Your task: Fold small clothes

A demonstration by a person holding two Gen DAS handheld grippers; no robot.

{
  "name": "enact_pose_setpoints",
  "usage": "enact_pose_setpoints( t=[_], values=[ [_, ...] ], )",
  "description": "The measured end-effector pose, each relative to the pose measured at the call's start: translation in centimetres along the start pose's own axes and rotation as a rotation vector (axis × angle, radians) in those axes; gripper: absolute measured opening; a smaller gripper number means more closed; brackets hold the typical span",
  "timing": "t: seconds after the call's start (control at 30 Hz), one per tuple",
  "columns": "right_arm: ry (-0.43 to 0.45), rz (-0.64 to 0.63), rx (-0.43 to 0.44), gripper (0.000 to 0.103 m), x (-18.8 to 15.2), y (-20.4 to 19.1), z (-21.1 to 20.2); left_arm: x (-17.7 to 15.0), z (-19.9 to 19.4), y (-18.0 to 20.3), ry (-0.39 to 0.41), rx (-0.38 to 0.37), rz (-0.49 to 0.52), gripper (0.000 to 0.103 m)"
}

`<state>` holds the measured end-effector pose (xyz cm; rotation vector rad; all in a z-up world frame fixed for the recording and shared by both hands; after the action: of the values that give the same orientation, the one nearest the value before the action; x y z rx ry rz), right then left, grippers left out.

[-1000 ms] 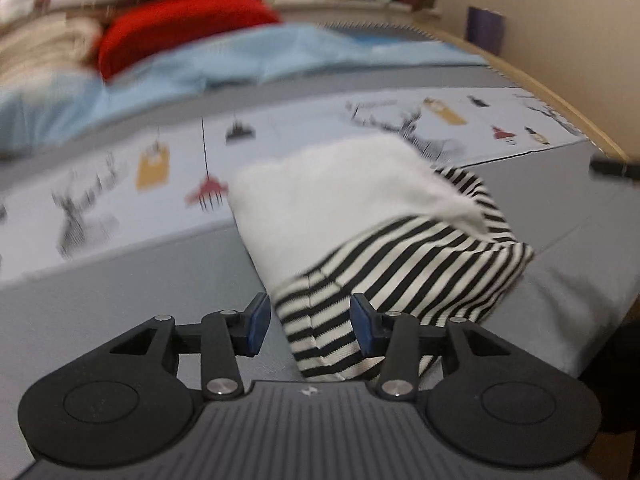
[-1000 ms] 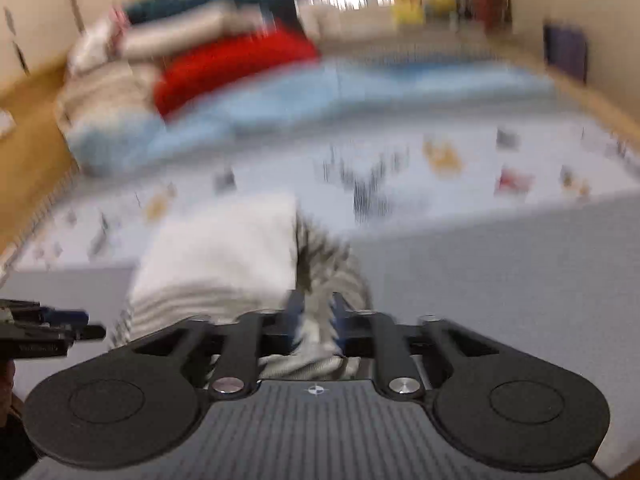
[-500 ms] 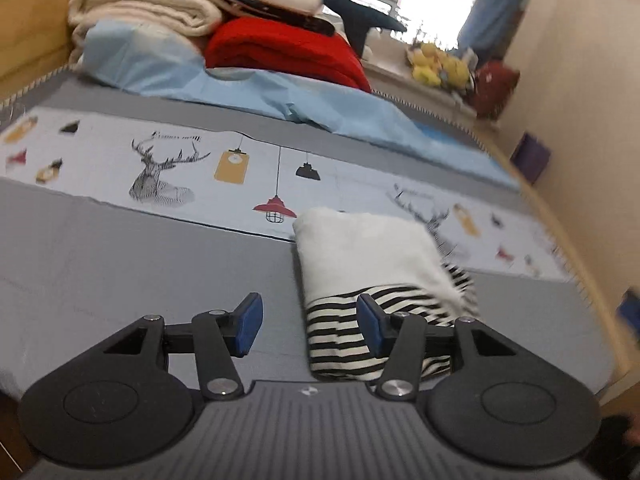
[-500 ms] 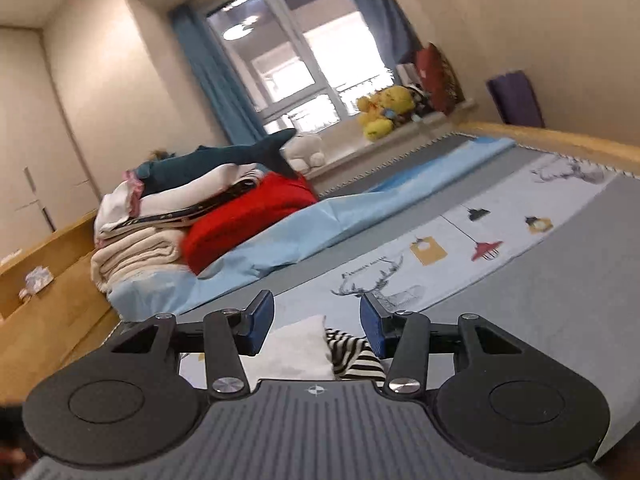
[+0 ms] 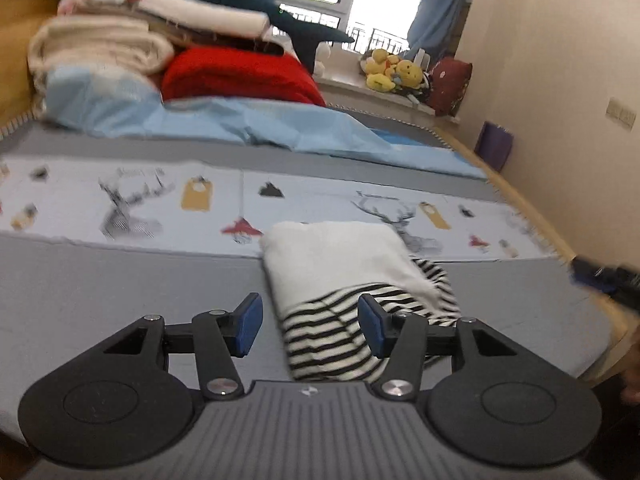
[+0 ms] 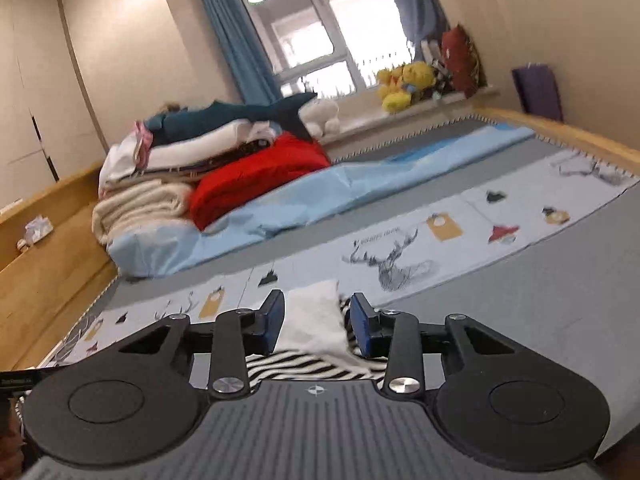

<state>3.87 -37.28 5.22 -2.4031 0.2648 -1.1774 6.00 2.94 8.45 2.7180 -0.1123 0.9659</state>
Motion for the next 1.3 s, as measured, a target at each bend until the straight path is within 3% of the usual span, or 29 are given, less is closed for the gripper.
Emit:
enact_pose_setpoints(
  t=[0.1, 0.4, 0.47, 0.73, 0.87, 0.9, 0.97, 1.0, 1.17, 1.23, 1.3],
  values=[
    [-0.063, -0.015, 0.019, 0.039, 0.4, -0.1, 1.7, 0.7, 1.0, -0.6, -0.028, -0.075, -0.041, 0.058],
    [-0.296, -0.102, 0.007, 0.040, 0.9, 1.3, 11.4, 1.7, 4.5, 1.5, -0.078, -0.109, 0.043, 0.058],
    [-0.337, -0.125, 0.000, 0.045, 1.0, 1.7, 13.6, 2.1, 5.9, 1.6, -0.090, -0.105, 0.028, 0.058],
    [-0.440, -0.134, -0.007, 0.049, 2.4, 2.5, 21.3, 3.2, 13.4, 2.0, -0.167, -0.081, -0.034, 0.057],
    [-0.523, -0.088, 0.030, 0.049, 2.0, 3.1, 25.3, 3.5, 15.7, 2.3, -0.198, -0.031, 0.047, 0.057],
    [-0.540, -0.087, 0.045, 0.043, 2.0, 3.1, 25.9, 3.6, 16.1, 2.4, -0.195, -0.029, 0.071, 0.057],
    [-0.546, -0.101, 0.076, 0.007, 2.0, 3.0, 26.3, 3.6, 16.6, 2.6, -0.194, -0.022, 0.110, 0.057],
    [-0.538, -0.096, 0.094, 0.002, 2.2, 3.1, 26.1, 3.6, 16.9, 2.7, -0.195, -0.019, 0.126, 0.057],
    [-0.367, -0.009, 0.230, 0.001, 5.5, 4.7, 21.1, 3.8, 18.3, 4.1, -0.196, -0.060, 0.182, 0.057],
    [-0.401, -0.025, 0.180, 0.001, 5.4, 5.5, 20.7, 3.7, 19.0, 5.0, -0.212, -0.074, 0.225, 0.057],
    [-0.517, -0.025, 0.091, 0.001, 4.1, 6.5, 22.5, 3.2, 20.4, 5.5, -0.274, -0.049, 0.272, 0.057]
  ],
)
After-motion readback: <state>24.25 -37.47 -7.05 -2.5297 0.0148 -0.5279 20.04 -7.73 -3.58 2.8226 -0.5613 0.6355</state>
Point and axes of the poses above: each gripper's, at about its wrist camera, not at the fingertips, and z roughly the way its jaws point, y to its right, x to its top, the point moved 1 cm from there along z, roughly the way its jaws point, and after that the axes turned 10 degrees about -y, right-handed, at the moved point
